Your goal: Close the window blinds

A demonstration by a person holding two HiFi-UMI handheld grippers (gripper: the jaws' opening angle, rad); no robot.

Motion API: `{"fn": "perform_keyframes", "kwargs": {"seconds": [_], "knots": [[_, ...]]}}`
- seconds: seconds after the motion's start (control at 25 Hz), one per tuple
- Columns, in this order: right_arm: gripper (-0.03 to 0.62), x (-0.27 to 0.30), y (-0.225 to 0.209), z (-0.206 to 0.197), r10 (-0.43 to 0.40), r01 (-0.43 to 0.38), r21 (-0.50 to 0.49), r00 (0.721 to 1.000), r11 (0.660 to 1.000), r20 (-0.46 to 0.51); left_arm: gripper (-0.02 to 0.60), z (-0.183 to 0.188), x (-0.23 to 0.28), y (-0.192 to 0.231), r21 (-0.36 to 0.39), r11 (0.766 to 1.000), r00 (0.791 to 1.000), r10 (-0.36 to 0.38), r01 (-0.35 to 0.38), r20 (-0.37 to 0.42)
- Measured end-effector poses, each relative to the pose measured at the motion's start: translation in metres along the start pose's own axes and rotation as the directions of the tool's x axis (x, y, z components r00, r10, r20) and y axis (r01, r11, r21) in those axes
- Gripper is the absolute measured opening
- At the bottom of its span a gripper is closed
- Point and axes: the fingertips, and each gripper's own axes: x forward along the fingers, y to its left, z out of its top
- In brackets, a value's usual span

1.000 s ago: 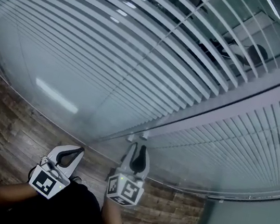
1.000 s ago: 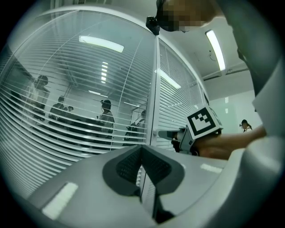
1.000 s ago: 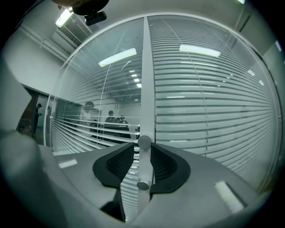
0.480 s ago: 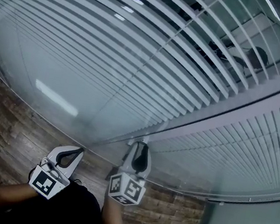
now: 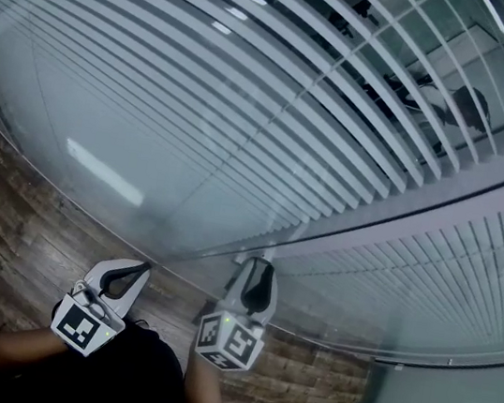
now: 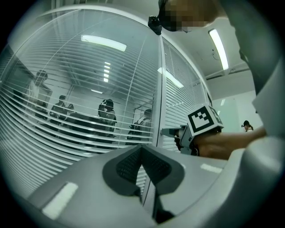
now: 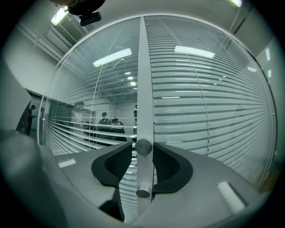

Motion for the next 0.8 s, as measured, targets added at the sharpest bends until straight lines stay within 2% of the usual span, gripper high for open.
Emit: {"fn": "perform_keyframes", "kwargs": {"seconds": [0.2, 0.52, 0.8], "knots": [[0.115, 0.007, -0.001, 0.002, -0.005, 0.005, 0.012, 1.0, 1.0, 0.013, 0.002, -0.002, -0.003, 0.008, 0.005, 1.0, 1.0, 0.005, -0.005, -0.003], [0.127, 0.015, -0.005, 0.0, 0.007, -0.007, -0.01, 1.0, 1.0, 0.011, 0.002, -0.007, 0.006, 0.013, -0.006, 1.0, 1.0, 0.004, -0.004, -0.021], [0.127, 0.011, 0.001, -0.002, 0.007, -0.009, -0.185, 1.0, 0.983, -0.014, 0.001, -0.011, 0.004, 0.011, -0.016, 1.0, 1.0, -0.009, 0.009, -0.027]]}}
